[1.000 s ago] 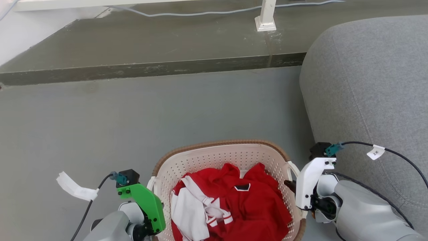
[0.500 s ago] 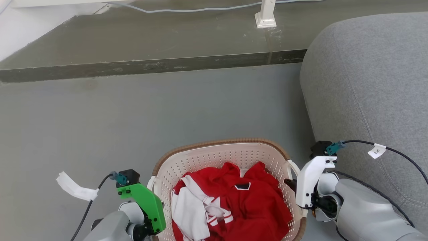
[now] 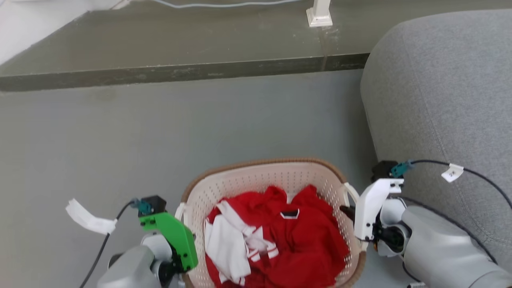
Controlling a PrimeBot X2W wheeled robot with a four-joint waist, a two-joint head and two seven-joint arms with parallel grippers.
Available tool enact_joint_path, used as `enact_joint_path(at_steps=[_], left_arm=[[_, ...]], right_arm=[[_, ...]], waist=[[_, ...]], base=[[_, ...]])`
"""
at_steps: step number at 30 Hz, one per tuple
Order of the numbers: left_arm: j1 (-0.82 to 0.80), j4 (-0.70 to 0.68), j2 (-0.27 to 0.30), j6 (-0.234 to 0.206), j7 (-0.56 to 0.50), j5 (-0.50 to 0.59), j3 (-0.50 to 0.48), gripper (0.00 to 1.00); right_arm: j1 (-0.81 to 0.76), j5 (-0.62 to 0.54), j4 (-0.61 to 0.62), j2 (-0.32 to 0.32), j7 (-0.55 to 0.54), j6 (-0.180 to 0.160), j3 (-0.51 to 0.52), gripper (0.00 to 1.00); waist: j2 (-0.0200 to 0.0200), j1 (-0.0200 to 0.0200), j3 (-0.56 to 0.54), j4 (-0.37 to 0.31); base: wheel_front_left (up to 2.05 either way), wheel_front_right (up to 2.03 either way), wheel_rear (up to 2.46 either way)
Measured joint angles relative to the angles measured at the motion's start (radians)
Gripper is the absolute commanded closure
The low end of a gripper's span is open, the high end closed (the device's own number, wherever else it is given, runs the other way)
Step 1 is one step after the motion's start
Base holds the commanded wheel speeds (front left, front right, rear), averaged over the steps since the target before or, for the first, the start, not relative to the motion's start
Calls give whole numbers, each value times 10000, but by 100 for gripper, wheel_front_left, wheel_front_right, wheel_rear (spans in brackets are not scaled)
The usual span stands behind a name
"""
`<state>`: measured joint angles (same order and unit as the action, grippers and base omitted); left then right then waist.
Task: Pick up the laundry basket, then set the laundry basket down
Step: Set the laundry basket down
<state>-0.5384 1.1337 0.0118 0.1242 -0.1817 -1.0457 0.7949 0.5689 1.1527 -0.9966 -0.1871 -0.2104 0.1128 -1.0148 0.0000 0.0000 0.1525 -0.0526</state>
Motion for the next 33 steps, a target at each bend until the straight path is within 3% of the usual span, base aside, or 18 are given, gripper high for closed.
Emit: enact_joint_path(at_steps=[15, 33], left_arm=[[-825, 44, -2, 0, 169, 0, 61, 100], [-2051, -92, -4, -115, 1185, 92, 102, 100]], right_arm=[[693, 36, 199, -203, 192, 0, -54, 100], [1719, 102, 708, -629, 1039, 0, -40, 100]], waist=[[0, 0, 798, -4], [0, 1, 2830, -31]], base=[[0, 0, 0], [0, 0, 0]])
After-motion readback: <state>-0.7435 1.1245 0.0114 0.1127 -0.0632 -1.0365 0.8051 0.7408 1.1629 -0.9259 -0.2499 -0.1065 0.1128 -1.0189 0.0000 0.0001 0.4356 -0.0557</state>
